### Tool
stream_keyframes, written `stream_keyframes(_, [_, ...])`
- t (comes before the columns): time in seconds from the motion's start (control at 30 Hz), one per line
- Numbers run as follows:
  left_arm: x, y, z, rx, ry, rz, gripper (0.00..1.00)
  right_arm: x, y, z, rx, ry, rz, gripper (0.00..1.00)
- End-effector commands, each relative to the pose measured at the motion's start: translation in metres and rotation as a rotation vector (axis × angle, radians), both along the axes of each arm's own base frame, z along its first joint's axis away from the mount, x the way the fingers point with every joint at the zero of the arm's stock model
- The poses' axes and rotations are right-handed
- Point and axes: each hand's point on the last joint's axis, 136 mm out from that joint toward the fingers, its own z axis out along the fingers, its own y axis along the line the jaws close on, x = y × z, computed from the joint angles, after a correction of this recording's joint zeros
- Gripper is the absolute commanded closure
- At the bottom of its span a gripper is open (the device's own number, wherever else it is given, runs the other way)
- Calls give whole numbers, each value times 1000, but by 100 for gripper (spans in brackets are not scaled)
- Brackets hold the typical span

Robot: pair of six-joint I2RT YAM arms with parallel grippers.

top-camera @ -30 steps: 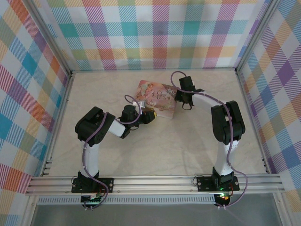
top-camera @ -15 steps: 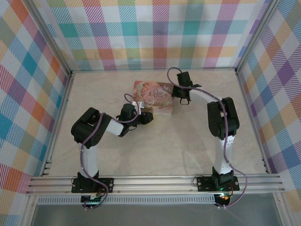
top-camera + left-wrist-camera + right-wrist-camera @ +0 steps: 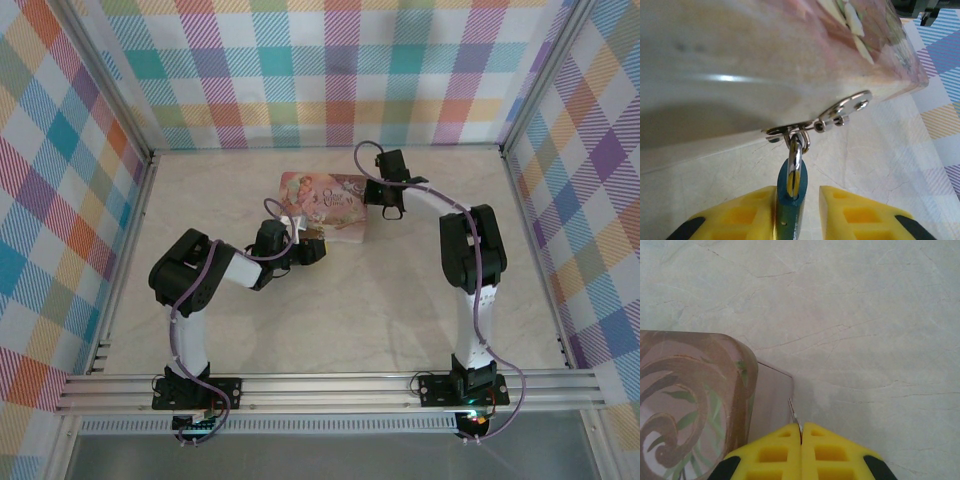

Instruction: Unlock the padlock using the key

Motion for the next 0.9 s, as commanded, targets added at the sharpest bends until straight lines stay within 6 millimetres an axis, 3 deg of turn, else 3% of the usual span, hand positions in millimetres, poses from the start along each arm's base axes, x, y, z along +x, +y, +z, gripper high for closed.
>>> stream_keyframes(0.0, [-7, 7, -16, 5, 124, 11, 71, -19, 31, 9, 61, 12, 106, 100])
stream_keyframes(0.23, [9, 7, -7, -7, 101, 24, 73, -26, 37, 2, 59, 22, 119, 100])
stream_keyframes(0.47, [11, 9, -8, -9, 106, 33, 76, -30, 37, 1, 60, 21, 120, 100])
stream_keyframes(0.7, [11, 27, -19, 12, 131, 114, 65, -30, 38, 2, 63, 19, 121, 100])
stream_keyframes(0.87, [13, 41, -23, -6, 134, 166, 63, -30, 40, 3, 62, 15, 125, 100])
